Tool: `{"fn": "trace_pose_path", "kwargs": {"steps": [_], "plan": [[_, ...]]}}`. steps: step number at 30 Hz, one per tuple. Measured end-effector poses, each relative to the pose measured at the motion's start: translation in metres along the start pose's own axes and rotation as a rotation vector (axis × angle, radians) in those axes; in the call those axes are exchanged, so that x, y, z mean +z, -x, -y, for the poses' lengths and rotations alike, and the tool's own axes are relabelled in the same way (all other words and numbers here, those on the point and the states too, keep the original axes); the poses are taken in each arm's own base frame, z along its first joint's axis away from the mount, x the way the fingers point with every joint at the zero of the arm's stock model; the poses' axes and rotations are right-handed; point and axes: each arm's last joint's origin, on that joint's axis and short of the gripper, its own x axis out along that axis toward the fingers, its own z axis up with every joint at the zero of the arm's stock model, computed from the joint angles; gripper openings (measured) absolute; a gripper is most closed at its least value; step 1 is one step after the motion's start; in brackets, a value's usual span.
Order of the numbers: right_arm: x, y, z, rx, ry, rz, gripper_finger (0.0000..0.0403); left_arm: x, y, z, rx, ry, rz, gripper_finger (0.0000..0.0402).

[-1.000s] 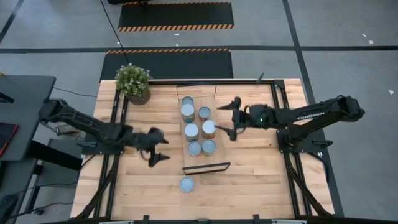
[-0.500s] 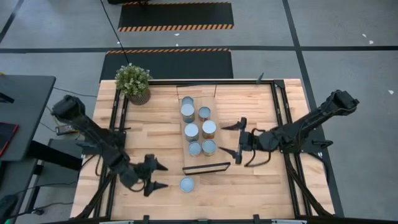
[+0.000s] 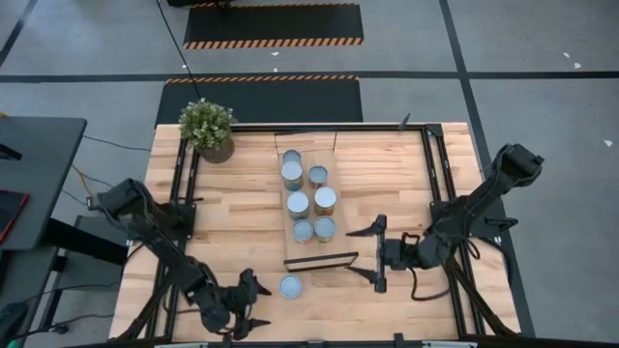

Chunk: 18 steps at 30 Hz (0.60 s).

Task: Pick and place cans onto a shelf
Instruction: Put the canned chicken soup on the shelf

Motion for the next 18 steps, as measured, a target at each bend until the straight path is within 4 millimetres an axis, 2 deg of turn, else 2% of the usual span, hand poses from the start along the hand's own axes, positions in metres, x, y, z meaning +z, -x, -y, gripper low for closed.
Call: {"fn": "trace_pose_path", "kwargs": {"steps": [4,9,14,18], "plan": [[-0.006,0.005,-0.015,0.005,-0.003,0.015,0.0382,-0.009,-0.012,0.001,0.048,-0.034,-0.030,0.0389],[-0.020,0.006,-0.029,0.013,-0.040,-0.012,0.0382,-0.018,-0.024,-0.008,0.139,-0.063,-0.012,0.0389],[-0.031,-0.005,-0.045,0.015,-0.066,-0.067,0.0382,-0.018,-0.035,-0.015,0.179,-0.087,0.011,0.0389],[-0.027,-0.015,-0.057,0.006,-0.057,-0.100,0.0382,-0.016,-0.048,-0.021,0.205,-0.066,0.076,0.0389]]}}
